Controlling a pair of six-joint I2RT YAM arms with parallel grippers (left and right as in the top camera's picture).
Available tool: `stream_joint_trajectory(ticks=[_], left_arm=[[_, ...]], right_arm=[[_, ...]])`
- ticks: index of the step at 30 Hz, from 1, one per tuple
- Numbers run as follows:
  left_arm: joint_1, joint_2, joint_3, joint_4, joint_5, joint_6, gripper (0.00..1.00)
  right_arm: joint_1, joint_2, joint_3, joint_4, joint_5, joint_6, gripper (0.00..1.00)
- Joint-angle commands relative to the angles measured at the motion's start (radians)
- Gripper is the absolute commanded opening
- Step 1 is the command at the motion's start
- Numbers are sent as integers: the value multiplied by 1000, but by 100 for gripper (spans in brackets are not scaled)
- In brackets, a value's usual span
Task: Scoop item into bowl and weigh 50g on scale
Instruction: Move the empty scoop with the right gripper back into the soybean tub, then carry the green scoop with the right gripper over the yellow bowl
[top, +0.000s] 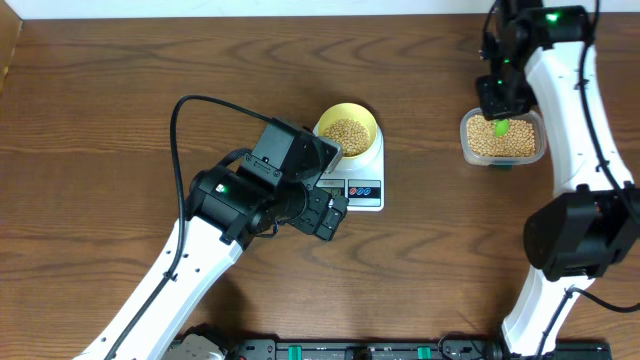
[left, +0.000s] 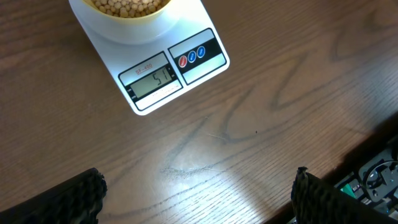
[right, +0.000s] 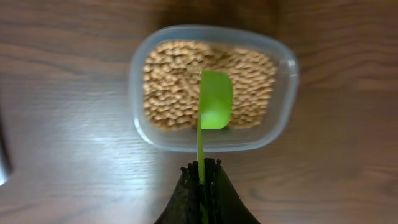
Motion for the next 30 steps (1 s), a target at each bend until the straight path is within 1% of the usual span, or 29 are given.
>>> stream_joint_trajectory(ticks=[1, 5, 9, 11, 12, 16, 18, 19, 20, 21, 23, 25, 28, 30], left_arm=[[4, -2, -2, 1, 8, -1, 98], [4, -2, -2, 1, 8, -1, 98], [4, -2, -2, 1, 8, -1, 98], [4, -2, -2, 1, 8, -1, 98], [4, -2, -2, 1, 8, -1, 98], [4, -2, -2, 1, 8, -1, 98], [4, -2, -2, 1, 8, -1, 98], [4, -2, -2, 1, 8, -1, 98], [4, -2, -2, 1, 8, -1, 98], [4, -2, -2, 1, 8, -1, 98], [4, -2, -2, 1, 8, -1, 98], [4, -2, -2, 1, 8, -1, 98], [4, -2, -2, 1, 8, -1, 98], [4, -2, -2, 1, 8, -1, 98]], right_arm=[[24, -32, 20, 7, 193, 60, 1], [28, -32, 20, 19, 252, 69, 1], [28, -32, 20, 17, 245, 85, 1], [28, -32, 20, 21, 204, 84, 1], [28, -32, 20, 23, 161, 76, 1], [30, -33, 20, 32, -112, 15, 1], [31, -33, 20, 40, -285, -27, 1], [31, -33, 20, 43, -338, -42, 1], [31, -35, 21, 49, -447, -79, 1], [31, -35, 21, 52, -500, -100, 1], [33, -37, 21, 60, -571, -135, 1], [41, -37, 21, 68, -589, -161, 1], [69, -37, 21, 70, -685, -285, 1], [89, -38, 21, 73, -737, -332, 1]])
